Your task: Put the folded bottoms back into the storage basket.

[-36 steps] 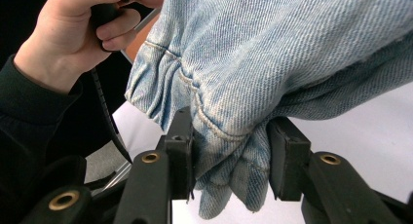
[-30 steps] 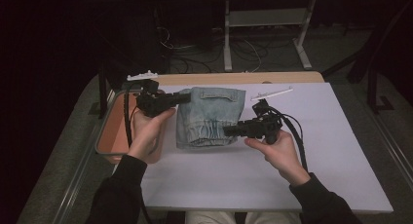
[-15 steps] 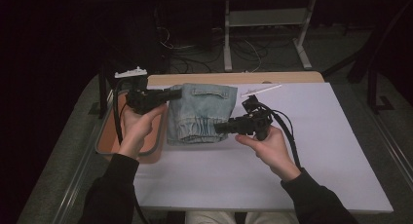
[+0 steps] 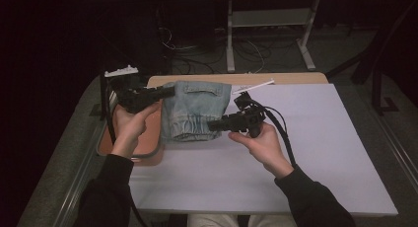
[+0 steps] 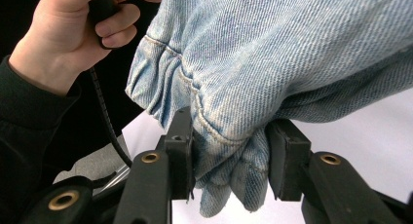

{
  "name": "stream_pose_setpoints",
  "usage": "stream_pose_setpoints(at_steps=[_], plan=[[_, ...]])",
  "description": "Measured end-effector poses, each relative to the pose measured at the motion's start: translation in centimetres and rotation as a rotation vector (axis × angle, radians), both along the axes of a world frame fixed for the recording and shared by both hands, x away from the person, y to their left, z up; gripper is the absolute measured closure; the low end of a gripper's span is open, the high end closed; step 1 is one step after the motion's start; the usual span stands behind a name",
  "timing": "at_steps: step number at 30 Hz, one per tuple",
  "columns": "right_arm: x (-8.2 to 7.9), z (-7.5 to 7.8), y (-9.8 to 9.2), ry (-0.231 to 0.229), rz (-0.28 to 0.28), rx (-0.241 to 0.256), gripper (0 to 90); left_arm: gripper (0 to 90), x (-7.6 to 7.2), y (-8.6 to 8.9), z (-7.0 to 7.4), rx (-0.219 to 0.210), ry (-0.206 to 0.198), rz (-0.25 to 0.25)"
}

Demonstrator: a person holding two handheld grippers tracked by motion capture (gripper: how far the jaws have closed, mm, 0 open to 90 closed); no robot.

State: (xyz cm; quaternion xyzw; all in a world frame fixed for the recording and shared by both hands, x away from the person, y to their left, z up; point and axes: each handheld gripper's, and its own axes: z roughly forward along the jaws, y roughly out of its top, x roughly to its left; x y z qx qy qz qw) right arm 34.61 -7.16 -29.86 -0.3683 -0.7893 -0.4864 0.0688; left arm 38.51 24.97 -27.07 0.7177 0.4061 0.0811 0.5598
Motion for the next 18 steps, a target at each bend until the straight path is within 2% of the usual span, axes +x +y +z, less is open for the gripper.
stream_pose_setpoints(at_steps=[12, 18], plan=[[1.2, 0.9, 2.7, -0.022, 0.019, -0.001, 59.2, 72.0, 0.2, 2.4, 0.6, -0.012, -0.030, 0.056], [1.6, 1.5, 4.1, -0.037, 0.035, -0.002, 59.2, 71.9, -0.1, 3.8, 1.2, -0.004, -0.047, 0.075]])
